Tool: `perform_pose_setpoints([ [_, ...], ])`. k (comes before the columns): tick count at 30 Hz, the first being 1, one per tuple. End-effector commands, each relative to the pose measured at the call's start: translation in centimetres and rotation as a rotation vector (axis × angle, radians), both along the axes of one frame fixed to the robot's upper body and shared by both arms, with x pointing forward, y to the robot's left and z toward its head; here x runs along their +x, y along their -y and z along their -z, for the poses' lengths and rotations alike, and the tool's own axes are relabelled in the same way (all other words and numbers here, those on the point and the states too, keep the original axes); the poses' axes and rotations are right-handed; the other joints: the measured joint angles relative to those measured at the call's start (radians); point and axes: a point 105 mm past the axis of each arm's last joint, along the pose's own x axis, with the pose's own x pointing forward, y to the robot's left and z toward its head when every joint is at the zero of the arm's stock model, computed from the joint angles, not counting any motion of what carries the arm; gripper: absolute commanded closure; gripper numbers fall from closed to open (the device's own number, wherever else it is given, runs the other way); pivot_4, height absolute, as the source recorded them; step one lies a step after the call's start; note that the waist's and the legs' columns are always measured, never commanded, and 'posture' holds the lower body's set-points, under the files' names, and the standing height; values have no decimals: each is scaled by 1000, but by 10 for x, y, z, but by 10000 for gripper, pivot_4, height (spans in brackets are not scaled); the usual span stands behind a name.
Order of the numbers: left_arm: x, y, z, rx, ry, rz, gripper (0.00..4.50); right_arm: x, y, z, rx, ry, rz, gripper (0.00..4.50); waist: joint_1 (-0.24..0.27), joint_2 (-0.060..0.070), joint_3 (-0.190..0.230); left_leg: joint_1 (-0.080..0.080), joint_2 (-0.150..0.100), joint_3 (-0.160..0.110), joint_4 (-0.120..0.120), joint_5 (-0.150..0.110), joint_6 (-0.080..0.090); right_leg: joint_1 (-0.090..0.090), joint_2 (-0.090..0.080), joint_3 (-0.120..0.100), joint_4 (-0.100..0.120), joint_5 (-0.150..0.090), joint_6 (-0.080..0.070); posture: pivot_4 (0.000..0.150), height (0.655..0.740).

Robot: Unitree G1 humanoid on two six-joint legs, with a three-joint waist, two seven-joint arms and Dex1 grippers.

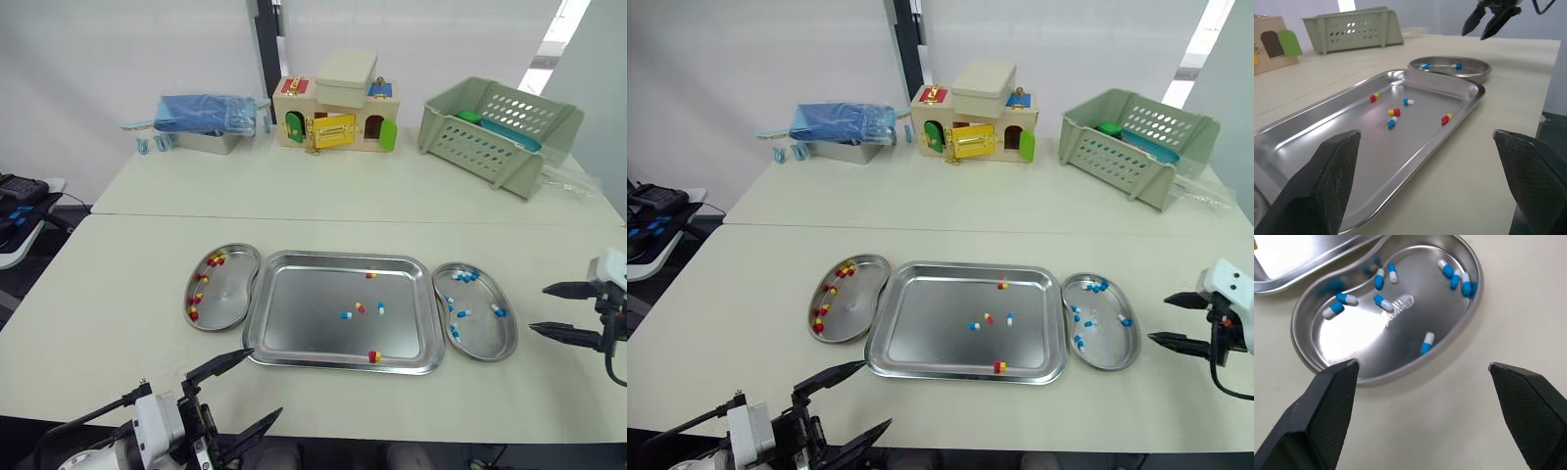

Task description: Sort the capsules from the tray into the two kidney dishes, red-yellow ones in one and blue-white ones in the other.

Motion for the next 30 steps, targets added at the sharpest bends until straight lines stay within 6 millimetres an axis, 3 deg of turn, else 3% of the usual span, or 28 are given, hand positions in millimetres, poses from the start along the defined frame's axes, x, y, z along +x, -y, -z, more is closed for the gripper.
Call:
perform_pose_setpoints([
  [1, -5, -7, -6, -3, 40, -52, 0, 2, 28, -16, -38, 56, 66, 372, -2, 0, 0, 0, 0, 0, 0, 0, 0, 0, 0, 0, 0, 0, 0, 1500, 7400],
  [5, -14, -12, 3, -6, 25, -95, 0, 7, 43, -12, -41, 61, 108, 372, -6, 0, 0, 1, 0, 1, 0, 0, 0, 0, 0, 1, 0, 0, 0, 1500, 7400],
  [11, -18, -21, 11, 0, 30, -133, 0, 18, 42, -13, -38, 71, 91, 372, -4, 2, 0, 1, 0, 2, 0, 0, 0, 0, 0, 1, 0, 0, 0, 1500, 7400],
  [23, -23, -23, 17, 6, 31, -128, 0, 20, 39, -14, -45, 64, 68, 372, -2, 2, 0, 1, 0, 2, 0, 0, 0, 0, 0, 1, 0, 0, 0, 1500, 7400],
  [27, -20, -22, 16, 1, 36, -119, 0, 17, 26, -18, -28, 43, 10, 372, -2, 3, -1, 1, 0, 2, 0, 0, 0, 0, 0, 1, 0, 0, 0, 1500, 7400],
  [30, -19, -20, 15, -6, 38, -104, 0, 14, 1, -26, 5, 37, -82, 372, -3, 3, -1, 1, 1, 2, 0, 0, 0, 0, 0, 1, 0, 0, 0, 1500, 7400],
])
